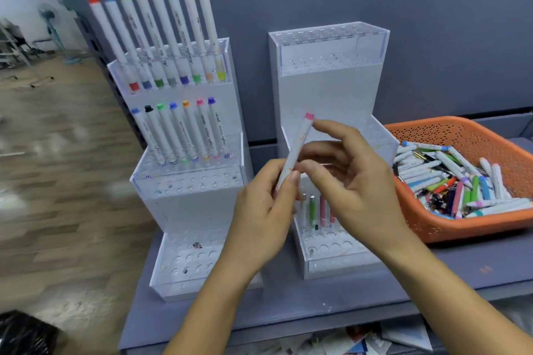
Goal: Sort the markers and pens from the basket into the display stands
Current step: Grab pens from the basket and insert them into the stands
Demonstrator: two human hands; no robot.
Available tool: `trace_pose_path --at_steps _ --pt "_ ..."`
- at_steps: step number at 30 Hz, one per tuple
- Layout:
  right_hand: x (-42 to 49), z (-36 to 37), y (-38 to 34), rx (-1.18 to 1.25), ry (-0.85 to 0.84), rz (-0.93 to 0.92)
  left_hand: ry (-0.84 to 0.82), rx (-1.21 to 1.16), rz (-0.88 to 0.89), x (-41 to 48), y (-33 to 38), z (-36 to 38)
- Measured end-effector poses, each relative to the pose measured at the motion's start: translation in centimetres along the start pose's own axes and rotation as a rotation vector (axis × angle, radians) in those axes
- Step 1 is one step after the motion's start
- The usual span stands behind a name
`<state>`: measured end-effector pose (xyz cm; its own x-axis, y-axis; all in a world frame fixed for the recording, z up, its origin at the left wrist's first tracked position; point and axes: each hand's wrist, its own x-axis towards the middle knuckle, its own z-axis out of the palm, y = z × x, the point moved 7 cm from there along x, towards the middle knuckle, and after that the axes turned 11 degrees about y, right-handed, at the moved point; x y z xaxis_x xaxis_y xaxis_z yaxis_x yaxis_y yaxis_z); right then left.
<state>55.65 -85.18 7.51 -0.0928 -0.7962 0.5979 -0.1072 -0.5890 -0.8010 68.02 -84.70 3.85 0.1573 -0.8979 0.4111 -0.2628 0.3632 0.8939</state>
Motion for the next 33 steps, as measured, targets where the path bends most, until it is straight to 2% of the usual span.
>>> trace_pose_path --at_steps 6,9,12,18,25,33 --pt "2.6 5.0 -2.7 0.134 -0.057 -0.068 0.272 0.553 0.409 1.0 2.9 -5.3" --pt "5.0 6.0 -3.4 0.120 0.002 -0.123 0.402 0.791 0.475 1.6 2.6 -8.0" --pt "7.6 6.4 -3.9 -0.049 0.087 -0.276 0.431 0.942 0.489 1.6 1.1 -10.3" --pt "9.1 8.6 -2.5 -0.291 0.046 -0.405 0.393 1.024 0.440 1.1 -1.3 -12.2" --pt "8.4 10.2 -0.4 -0.399 -0.037 -0.377 0.405 1.053 0.443 1.1 -1.8 -12.1" --pt "8.4 11.0 -0.8 -0.525 -0.018 -0.513 0.444 1.054 0.453 1.0 -2.0 -12.0"
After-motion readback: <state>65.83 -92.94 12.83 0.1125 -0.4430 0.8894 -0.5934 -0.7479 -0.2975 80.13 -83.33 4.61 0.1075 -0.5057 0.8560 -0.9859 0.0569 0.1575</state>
